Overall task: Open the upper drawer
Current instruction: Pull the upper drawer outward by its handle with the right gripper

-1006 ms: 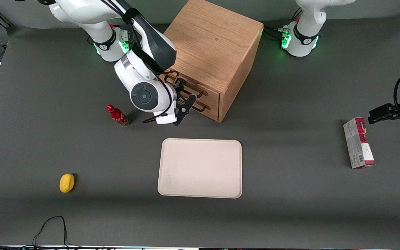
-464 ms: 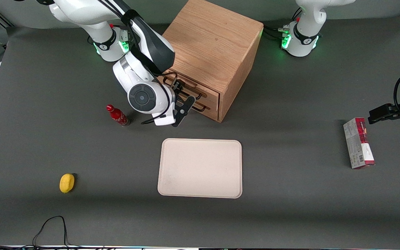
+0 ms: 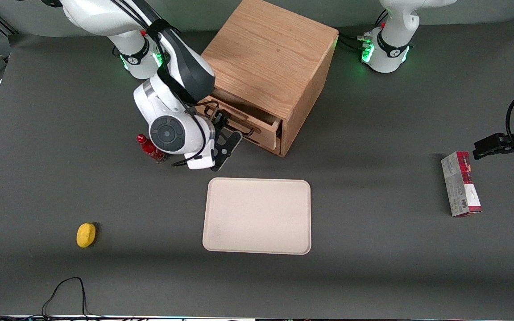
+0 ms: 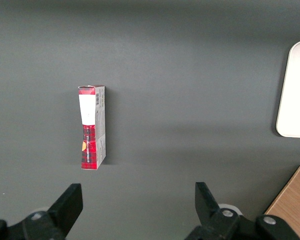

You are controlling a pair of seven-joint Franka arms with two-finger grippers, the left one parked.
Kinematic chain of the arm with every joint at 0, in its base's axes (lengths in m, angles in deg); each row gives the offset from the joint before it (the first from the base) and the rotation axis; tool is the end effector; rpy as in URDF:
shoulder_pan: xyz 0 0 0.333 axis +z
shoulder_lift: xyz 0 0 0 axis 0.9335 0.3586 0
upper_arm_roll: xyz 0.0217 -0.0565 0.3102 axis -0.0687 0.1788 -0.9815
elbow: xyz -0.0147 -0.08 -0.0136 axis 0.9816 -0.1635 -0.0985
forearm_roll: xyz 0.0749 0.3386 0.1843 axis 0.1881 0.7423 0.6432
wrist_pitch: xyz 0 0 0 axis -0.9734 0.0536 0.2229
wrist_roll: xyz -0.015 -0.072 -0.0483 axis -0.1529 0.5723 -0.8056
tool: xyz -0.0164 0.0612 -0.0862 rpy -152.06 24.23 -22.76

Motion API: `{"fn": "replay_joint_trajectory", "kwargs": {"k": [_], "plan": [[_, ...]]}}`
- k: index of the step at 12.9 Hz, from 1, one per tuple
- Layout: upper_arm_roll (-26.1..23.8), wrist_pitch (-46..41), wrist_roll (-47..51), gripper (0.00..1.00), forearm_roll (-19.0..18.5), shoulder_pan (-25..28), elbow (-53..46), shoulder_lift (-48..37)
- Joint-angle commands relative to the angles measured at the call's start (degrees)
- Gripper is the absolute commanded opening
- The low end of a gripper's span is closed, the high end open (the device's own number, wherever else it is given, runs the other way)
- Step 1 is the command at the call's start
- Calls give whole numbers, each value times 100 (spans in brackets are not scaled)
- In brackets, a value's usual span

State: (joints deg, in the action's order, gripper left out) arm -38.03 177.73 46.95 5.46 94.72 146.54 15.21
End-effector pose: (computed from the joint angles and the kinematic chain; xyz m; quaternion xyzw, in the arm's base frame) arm 0.5372 0.3643 0.3789 -0.8829 -0.4136 0.1751 0.1373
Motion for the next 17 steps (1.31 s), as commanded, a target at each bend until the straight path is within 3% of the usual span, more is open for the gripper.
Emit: {"fn": "replay_joint_trajectory", "kwargs": {"k": [1,17], "plan": [[49,36,-206,100,56,-121,-117,12],[129,44,-215,100,48,-525,-1092,732]]}}
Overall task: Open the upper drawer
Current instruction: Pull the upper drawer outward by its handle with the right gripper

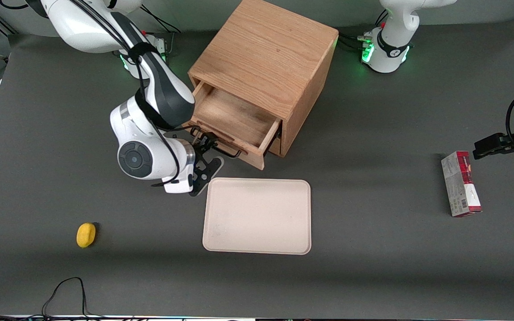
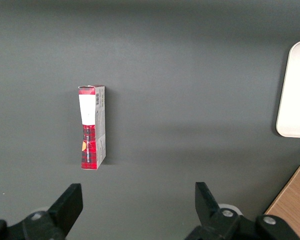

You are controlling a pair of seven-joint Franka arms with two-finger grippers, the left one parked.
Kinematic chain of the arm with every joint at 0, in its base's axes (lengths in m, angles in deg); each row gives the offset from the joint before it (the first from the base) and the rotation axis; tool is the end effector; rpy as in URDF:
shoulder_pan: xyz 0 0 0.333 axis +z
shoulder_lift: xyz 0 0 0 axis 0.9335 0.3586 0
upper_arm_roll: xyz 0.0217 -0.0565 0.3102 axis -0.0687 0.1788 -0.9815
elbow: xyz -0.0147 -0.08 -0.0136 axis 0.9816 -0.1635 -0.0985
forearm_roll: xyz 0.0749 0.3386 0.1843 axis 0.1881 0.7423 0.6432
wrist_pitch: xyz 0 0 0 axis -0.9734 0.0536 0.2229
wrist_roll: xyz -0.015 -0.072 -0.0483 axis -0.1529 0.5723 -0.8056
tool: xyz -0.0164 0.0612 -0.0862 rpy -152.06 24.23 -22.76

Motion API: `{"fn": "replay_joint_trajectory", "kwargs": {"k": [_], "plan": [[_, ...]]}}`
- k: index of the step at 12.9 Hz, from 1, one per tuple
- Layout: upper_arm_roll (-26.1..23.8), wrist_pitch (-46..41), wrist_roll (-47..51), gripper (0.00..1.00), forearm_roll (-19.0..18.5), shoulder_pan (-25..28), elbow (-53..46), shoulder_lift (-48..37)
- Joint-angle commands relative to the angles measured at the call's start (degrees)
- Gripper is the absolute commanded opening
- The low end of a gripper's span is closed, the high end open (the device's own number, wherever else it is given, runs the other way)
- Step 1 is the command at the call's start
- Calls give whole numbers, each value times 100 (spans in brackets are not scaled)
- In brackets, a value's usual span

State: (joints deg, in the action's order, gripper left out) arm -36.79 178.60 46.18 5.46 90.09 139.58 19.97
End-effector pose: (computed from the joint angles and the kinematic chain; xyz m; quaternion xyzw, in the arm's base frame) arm 0.5985 0.3191 0.3775 -0.9042 -0.3752 0.1407 0.1478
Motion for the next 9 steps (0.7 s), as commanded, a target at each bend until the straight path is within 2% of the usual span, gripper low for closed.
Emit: {"fn": "replay_joint_trajectory", "kwargs": {"k": [1,9], "plan": [[5,-42,-139,100,48,-89,-484,309],[5,-42,-244,100,56,-335,-836,546]]}}
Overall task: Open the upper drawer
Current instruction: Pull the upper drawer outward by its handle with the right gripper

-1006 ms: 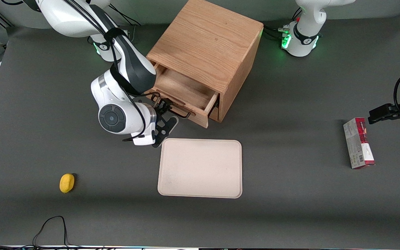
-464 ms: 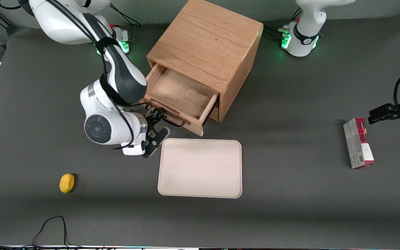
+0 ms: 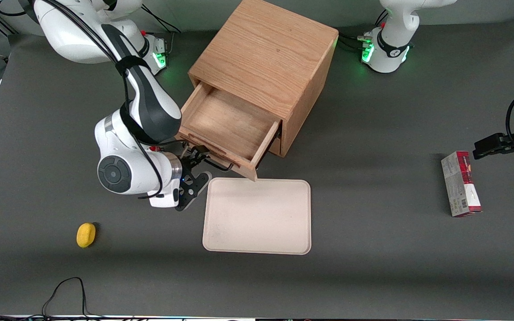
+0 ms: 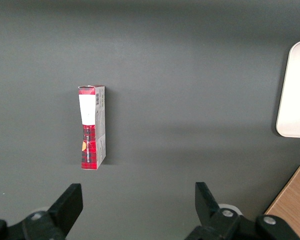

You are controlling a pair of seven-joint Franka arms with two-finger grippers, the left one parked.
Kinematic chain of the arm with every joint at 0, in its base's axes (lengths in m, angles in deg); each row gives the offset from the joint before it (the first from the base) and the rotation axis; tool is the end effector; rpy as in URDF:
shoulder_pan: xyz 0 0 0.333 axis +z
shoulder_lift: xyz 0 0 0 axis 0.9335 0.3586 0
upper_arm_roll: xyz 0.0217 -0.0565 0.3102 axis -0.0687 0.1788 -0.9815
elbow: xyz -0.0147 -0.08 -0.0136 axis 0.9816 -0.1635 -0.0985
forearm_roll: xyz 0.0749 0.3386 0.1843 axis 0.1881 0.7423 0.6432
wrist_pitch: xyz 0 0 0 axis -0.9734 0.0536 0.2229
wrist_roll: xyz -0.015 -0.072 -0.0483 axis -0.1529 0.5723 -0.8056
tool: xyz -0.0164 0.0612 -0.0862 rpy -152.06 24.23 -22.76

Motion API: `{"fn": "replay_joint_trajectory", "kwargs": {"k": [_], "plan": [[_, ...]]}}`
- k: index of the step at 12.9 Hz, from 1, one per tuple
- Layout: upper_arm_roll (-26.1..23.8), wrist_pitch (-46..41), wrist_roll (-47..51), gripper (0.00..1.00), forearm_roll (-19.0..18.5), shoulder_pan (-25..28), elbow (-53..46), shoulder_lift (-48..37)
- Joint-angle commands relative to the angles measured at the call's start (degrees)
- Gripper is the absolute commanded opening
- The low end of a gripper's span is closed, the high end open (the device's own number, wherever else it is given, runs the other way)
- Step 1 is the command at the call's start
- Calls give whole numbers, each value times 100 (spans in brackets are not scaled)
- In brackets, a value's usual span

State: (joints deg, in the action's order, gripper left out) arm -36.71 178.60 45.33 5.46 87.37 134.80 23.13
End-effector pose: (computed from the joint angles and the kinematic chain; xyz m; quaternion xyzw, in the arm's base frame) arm 0.6302 0.2945 0.3770 -0.9117 -0.3606 0.1218 0.1548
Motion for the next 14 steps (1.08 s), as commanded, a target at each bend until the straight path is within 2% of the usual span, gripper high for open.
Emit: {"fn": "replay_joint_trajectory", "kwargs": {"k": [1,14], "plan": [[-3,-42,-159,100,56,-115,-393,248],[-3,-51,-98,100,74,-388,-850,556]]}}
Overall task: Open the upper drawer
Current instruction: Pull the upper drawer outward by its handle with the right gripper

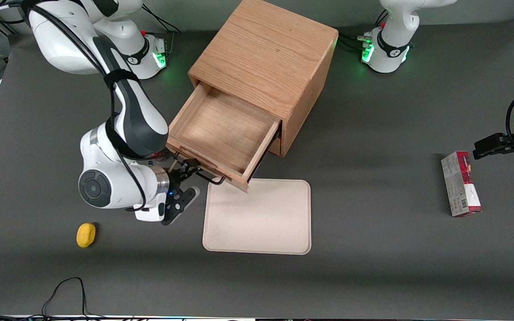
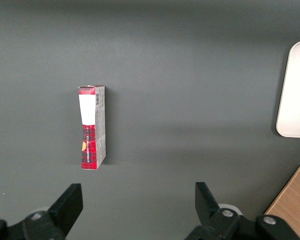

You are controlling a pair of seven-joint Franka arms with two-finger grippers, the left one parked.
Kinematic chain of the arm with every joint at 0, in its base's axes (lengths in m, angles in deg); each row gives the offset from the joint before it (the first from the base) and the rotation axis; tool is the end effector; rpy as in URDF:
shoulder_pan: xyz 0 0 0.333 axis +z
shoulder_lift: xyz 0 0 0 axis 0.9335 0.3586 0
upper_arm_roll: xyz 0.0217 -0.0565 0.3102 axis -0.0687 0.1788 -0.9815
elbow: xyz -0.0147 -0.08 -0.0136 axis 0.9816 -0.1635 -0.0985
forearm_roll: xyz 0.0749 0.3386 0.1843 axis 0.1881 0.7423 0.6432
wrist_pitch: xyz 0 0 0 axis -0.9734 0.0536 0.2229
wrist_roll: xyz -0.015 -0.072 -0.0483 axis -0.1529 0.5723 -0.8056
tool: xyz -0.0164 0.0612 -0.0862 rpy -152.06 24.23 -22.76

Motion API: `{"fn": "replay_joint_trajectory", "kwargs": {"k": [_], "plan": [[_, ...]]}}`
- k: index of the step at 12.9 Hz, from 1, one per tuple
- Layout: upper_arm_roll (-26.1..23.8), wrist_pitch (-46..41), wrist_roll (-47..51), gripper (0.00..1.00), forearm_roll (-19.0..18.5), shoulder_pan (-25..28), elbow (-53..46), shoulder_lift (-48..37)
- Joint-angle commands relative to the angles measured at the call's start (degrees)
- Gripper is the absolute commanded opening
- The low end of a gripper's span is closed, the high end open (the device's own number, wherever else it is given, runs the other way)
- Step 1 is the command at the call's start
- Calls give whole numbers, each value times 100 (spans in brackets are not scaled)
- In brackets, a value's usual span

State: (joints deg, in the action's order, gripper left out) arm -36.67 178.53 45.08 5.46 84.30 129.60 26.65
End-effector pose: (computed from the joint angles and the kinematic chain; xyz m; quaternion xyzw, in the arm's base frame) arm 0.6626 0.2635 0.3749 -0.9215 -0.3383 0.1030 0.1608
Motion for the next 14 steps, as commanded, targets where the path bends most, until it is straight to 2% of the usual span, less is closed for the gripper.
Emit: {"fn": "replay_joint_trajectory", "kwargs": {"k": [1,14], "plan": [[-7,-53,-73,100,74,-90,-373,256],[-7,44,94,100,118,-257,-585,389]]}}
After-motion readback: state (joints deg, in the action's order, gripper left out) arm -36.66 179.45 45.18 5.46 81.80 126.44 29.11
